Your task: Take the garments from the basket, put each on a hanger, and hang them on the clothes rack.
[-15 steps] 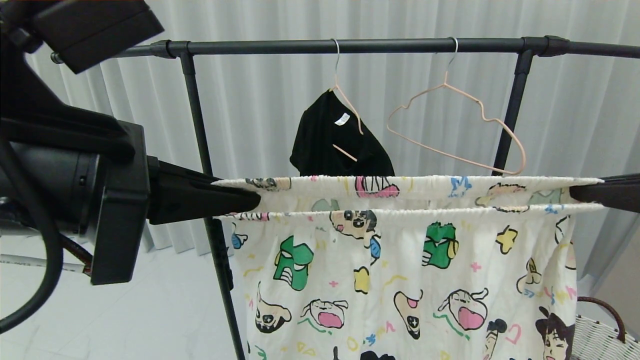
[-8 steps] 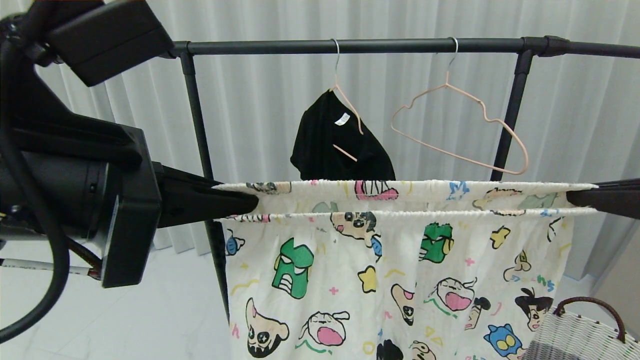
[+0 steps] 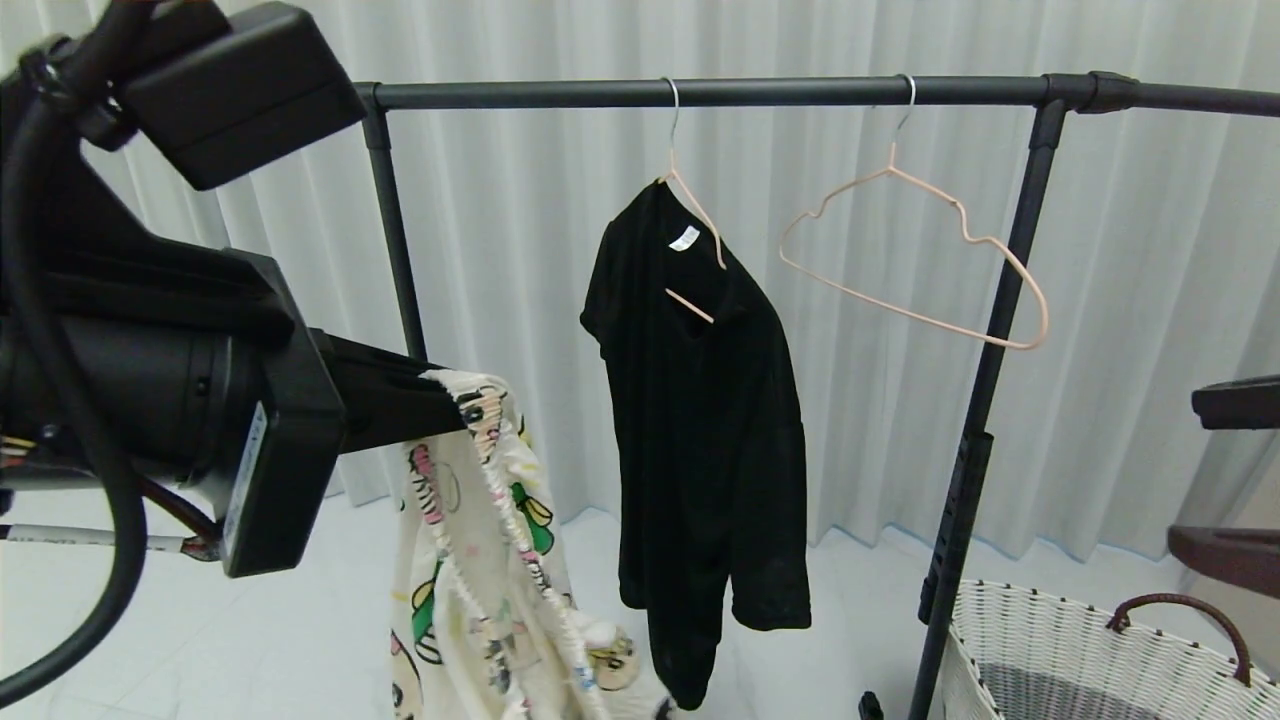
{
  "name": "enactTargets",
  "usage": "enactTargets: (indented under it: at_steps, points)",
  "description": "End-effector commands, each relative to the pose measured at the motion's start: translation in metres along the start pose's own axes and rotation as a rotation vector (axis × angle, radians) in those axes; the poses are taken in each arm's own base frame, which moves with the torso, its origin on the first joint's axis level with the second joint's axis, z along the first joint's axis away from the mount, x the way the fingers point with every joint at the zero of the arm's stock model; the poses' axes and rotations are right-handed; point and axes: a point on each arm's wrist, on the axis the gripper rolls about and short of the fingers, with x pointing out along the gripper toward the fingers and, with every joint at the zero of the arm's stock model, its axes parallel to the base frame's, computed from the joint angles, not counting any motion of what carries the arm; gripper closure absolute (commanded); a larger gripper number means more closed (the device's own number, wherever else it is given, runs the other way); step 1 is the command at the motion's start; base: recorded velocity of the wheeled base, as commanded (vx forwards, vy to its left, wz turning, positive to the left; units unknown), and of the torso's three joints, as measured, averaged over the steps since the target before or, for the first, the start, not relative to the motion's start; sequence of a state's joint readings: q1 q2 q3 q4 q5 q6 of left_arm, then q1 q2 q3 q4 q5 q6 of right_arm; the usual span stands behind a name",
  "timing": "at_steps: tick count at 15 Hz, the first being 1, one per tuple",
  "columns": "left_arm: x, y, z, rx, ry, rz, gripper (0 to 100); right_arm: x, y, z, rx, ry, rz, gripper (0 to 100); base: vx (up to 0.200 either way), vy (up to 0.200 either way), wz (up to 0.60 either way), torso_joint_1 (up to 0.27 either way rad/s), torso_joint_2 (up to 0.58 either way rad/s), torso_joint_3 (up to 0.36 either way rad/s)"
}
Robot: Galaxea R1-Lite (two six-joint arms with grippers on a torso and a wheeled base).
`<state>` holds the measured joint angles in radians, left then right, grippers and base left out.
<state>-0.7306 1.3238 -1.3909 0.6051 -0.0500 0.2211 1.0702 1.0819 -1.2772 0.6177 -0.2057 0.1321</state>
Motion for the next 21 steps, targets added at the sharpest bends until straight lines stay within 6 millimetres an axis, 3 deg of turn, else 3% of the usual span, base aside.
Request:
enactTargets:
  at_steps: [1, 4, 5, 7, 14, 21]
  points:
    - [0.005, 0.0, -0.003, -0.003, 0.027, 0.027, 100, -0.017, -0.005, -0.011, -0.006, -0.025, 0.004, 0, 0.0, 0.0, 0.0, 0.0, 0.0, 0.0]
    - [-0.005, -0.001, -0.014, 0.007, 0.045, 0.094, 100, -0.018, -0.026, -0.028, 0.024, 0.079, -0.328, 0, 0.0, 0.0, 0.0, 0.0, 0.0, 0.0]
    - [-0.008, -0.002, -0.024, 0.004, 0.073, 0.14, 100, -0.024, -0.038, -0.042, 0.024, 0.219, -0.524, 0, 0.0, 0.0, 0.0, 0.0, 0.0, 0.0]
    - [-0.014, 0.001, -0.039, -0.015, 0.106, 0.205, 100, -0.03, -0.045, -0.059, 0.049, 0.306, -0.622, 0, 0.0, 0.0, 0.0, 0.0, 0.0, 0.0]
    - [0.003, 0.004, -0.064, -0.033, 0.034, 0.362, 100, -0.021, -0.052, -0.094, -0.075, 0.313, -0.809, 0, 0.0, 0.0, 0.0, 0.0, 0.0, 0.0]
    - [-0.004, 0.008, -0.065, -0.021, 0.029, 0.398, 100, -0.015, -0.055, -0.084, -0.076, 0.222, -0.801, 0, 0.0, 0.0, 0.0, 0.071, -0.2, -0.138]
